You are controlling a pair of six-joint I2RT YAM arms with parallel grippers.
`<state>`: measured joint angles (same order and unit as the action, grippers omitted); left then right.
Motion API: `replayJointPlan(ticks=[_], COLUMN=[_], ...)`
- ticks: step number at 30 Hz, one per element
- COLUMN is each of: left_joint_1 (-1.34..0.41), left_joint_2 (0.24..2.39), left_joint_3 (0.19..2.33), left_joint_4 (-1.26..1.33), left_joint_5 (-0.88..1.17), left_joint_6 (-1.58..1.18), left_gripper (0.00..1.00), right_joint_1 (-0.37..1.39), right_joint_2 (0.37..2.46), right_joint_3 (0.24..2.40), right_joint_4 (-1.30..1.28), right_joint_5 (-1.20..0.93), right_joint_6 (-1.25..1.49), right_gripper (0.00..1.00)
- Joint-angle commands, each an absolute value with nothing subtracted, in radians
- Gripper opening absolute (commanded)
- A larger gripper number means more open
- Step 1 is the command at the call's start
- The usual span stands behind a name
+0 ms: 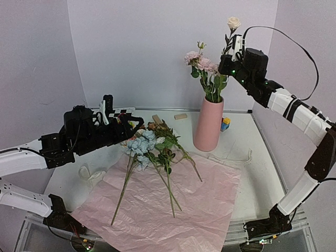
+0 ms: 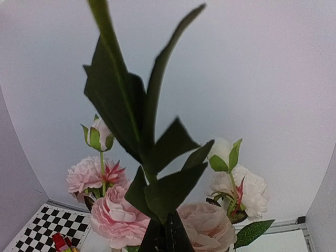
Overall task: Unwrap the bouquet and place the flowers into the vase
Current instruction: Insert the fake flower into the vase.
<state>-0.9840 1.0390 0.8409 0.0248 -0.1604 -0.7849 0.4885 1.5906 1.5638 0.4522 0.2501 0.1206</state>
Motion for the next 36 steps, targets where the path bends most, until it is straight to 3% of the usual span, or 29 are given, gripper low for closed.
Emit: replayJointPlan(ticks=[1, 9, 20, 29, 36], left_joint_1=[-0.988, -0.988, -0.988, -0.988, -0.988], left_joint_2=[1.055, 1.044, 1.017, 1.016, 1.011], left_joint_3=[0.893, 0.881, 0.852, 0.838, 0.826], left_joint_4=[0.025, 0.023, 0.019, 0.020, 0.018], left_joint_5=[-0.170, -0.168, -0.171, -0.157, -0.149], left_joint_6=[-0.772, -0.777, -0.790, -0.805, -0.812], left_gripper=[0.78, 0.78, 0.77, 0.77, 0.77], right_joint_1=[0.484, 0.483, 0.483, 0.484, 0.483], right_joint_2=[1.532, 1.535, 1.456, 1.478, 1.496], right_joint_3=[1.522, 1.451, 1.313, 1.377, 1.403], right_joint_4=[0.564, 0.577, 0.579, 0.457, 0.405], right_joint_5=[0.234, 0.203, 0.197, 0.055, -0.059], right_joint_6=[0.141, 0.136, 0.157, 0.151, 0.158], right_gripper=[0.00, 0.01, 0.10, 0.00, 0.00])
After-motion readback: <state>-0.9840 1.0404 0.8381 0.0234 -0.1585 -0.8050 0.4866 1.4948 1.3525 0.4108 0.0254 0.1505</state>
